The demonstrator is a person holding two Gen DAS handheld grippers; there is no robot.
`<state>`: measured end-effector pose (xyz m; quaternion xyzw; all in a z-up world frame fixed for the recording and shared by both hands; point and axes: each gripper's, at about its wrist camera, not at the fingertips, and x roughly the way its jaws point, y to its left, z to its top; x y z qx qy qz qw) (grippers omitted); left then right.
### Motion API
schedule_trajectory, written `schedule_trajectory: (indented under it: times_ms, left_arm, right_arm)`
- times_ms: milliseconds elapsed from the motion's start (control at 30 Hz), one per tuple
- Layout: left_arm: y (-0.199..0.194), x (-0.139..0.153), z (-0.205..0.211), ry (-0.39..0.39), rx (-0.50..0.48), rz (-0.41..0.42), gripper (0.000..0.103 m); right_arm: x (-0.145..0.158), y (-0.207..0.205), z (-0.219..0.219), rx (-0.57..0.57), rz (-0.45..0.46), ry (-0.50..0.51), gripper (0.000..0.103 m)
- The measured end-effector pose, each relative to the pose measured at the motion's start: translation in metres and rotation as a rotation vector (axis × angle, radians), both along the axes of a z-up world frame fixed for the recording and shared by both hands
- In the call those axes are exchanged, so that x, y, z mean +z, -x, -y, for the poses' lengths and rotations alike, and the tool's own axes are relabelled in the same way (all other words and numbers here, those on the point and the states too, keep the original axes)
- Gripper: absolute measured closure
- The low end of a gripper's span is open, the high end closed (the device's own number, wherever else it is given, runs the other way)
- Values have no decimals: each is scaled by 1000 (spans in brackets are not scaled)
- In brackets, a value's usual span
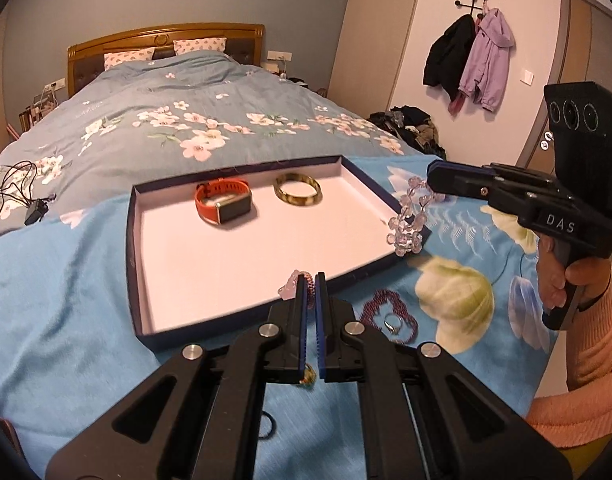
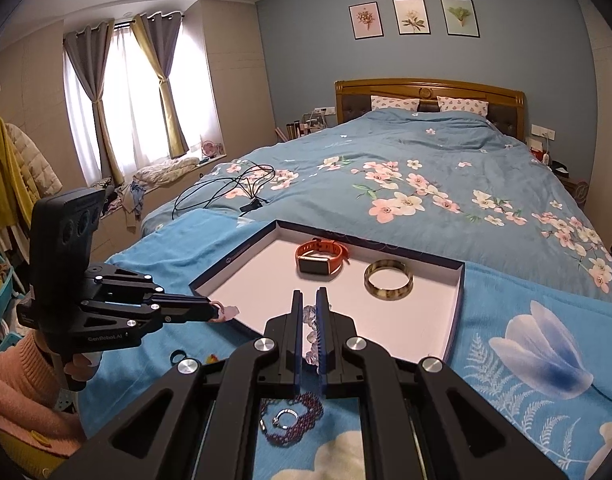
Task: Organize jewelry
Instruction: 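Release the pink ring into the box with the left tool while the right tool releases the bracelet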
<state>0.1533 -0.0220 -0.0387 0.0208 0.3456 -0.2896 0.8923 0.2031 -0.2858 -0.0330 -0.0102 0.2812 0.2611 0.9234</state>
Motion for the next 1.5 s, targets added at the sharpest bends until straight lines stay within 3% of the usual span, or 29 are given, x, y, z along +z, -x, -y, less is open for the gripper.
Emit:
schedule_trajectory:
  times_ms: [533,1500]
  left_arm:
    - [-53,2,2,-12,53,-27,99]
    - [-110,-16,22,-84,96,-61,99]
  right_arm:
    - [-3,-45,-11,-24,-25,-3,98]
    - [-28,-95,-19,-47,-100,-17,98]
